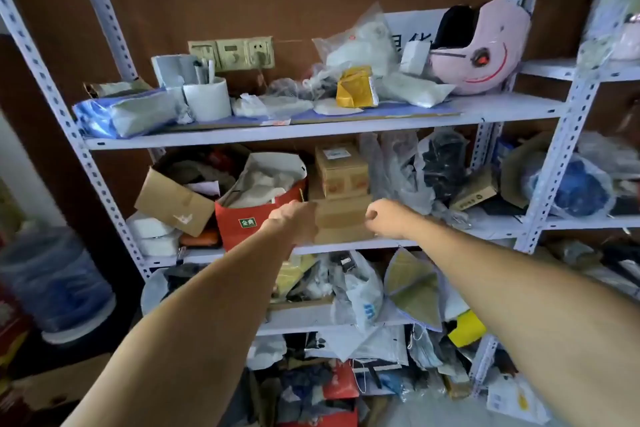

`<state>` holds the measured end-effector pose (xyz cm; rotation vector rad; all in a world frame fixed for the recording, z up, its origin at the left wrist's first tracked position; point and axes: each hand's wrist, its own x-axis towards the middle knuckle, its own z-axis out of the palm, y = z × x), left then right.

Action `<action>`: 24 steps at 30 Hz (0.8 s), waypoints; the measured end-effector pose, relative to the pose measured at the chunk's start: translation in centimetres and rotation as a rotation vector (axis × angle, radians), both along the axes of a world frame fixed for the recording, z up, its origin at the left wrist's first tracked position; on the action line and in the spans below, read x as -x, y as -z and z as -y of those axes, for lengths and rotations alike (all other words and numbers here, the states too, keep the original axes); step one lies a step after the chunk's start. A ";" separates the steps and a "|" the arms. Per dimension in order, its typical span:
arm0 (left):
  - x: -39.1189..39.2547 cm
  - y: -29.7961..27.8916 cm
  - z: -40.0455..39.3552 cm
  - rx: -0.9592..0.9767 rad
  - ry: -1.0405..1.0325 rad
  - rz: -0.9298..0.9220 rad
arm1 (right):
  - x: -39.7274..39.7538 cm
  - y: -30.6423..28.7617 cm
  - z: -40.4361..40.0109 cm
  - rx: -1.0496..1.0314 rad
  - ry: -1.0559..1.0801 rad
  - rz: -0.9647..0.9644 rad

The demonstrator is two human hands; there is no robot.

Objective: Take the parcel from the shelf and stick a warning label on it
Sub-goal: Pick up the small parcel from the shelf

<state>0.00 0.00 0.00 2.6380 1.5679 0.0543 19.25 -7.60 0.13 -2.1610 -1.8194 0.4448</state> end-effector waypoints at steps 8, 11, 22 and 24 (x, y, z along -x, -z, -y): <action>-5.6 -0.4 -8.3 0.058 -0.146 0.345 | -4.8 -2.0 -10.3 -0.167 0.147 -0.104; -6.5 -0.5 -11.2 0.121 -0.167 0.428 | -5.3 -1.6 -13.0 -0.155 0.108 -0.156; -9.3 1.6 -15.6 0.439 -0.098 1.142 | -4.5 0.1 -17.3 -0.152 0.069 -0.402; -9.4 2.7 -15.7 0.463 -0.051 1.178 | -3.5 1.1 -15.9 -0.249 0.159 -0.517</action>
